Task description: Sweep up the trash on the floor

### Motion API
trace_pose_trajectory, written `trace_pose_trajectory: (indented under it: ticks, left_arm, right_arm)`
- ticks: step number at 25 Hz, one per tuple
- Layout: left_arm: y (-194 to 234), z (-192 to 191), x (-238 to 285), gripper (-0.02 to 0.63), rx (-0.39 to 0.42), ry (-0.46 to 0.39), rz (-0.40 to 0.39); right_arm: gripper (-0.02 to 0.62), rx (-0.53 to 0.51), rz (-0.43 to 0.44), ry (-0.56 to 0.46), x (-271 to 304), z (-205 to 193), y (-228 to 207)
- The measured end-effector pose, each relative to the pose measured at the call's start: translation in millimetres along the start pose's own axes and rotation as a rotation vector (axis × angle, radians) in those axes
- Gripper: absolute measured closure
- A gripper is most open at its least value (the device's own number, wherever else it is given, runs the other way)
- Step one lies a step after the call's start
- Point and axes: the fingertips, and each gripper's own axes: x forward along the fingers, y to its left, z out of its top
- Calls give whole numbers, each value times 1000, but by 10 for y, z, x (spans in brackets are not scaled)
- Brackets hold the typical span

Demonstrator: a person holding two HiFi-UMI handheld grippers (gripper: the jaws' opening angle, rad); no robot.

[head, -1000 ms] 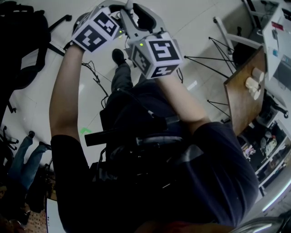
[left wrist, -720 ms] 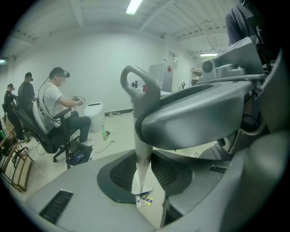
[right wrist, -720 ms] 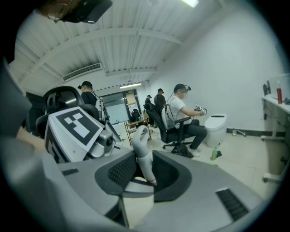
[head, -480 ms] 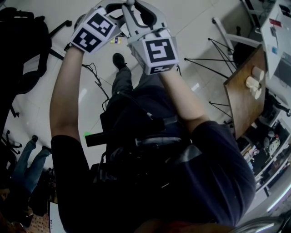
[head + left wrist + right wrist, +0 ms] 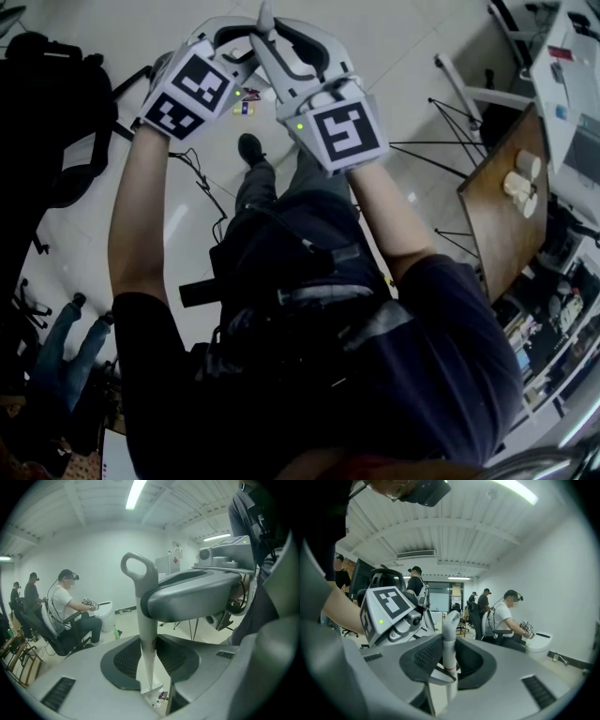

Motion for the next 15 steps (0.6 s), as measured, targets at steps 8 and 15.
trace_pose_trajectory:
  ticks: [8,15]
  left_arm:
    - [261,683,-500,502,6,-129,116]
    - [292,1170,-897,491,33,-231,262]
  right_arm:
    - [489,-66,107,-107,-12,836,-26]
    - [489,-31,163,-173,-174,1428,-29]
